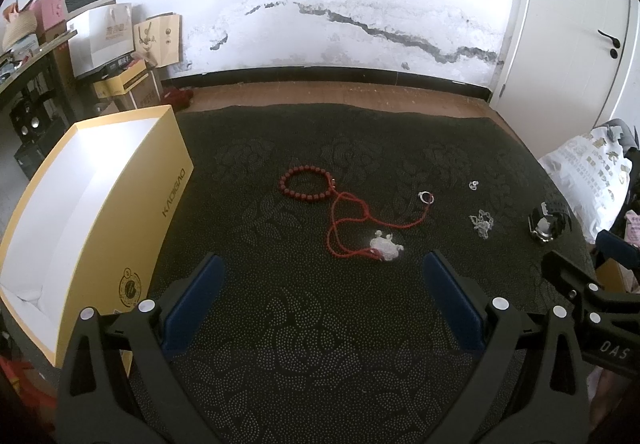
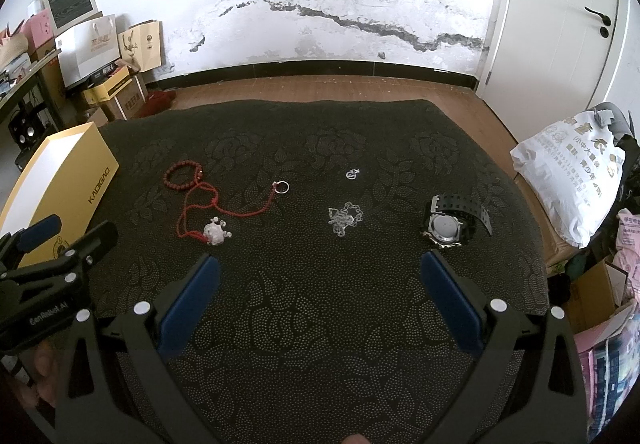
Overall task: Organize jewelry
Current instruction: 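Lower the left tool onto the red bead bracelet and close it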
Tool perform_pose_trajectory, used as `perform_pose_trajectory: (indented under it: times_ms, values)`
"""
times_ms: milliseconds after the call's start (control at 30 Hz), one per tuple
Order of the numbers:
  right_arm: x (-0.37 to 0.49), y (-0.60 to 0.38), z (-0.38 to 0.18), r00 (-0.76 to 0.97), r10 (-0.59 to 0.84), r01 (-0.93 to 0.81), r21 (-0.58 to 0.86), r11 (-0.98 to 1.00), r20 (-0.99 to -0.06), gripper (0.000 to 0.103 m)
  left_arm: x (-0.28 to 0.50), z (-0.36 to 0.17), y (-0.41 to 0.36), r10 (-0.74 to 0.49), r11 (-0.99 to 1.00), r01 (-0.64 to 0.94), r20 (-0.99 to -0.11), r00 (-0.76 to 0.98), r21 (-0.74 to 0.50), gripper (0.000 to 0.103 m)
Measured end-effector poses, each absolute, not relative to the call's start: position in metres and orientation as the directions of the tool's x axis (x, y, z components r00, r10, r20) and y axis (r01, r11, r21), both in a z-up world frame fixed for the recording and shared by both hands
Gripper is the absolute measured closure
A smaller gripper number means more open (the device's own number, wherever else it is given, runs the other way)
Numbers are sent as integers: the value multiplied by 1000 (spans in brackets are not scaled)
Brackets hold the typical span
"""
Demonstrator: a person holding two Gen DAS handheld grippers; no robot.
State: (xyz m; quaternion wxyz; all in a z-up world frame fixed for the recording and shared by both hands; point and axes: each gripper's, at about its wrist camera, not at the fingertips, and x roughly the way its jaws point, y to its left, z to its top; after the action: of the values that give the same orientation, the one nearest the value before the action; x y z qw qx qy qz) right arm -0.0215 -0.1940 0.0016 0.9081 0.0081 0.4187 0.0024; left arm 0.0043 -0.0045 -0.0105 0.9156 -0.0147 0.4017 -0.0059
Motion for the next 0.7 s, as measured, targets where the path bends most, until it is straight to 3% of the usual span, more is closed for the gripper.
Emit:
perform_pose_trajectory:
  times_ms: [300,700]
  values:
    - [-15,-207,5,654,6,23,28,999,-756,6,21,-21,2,-22,999,-7,-755,656,-36,6]
    - [-5,-219,-1,642,20,21,43,999,-767,6,111,-57,22,-12,997,-54,-804,595,-55,6]
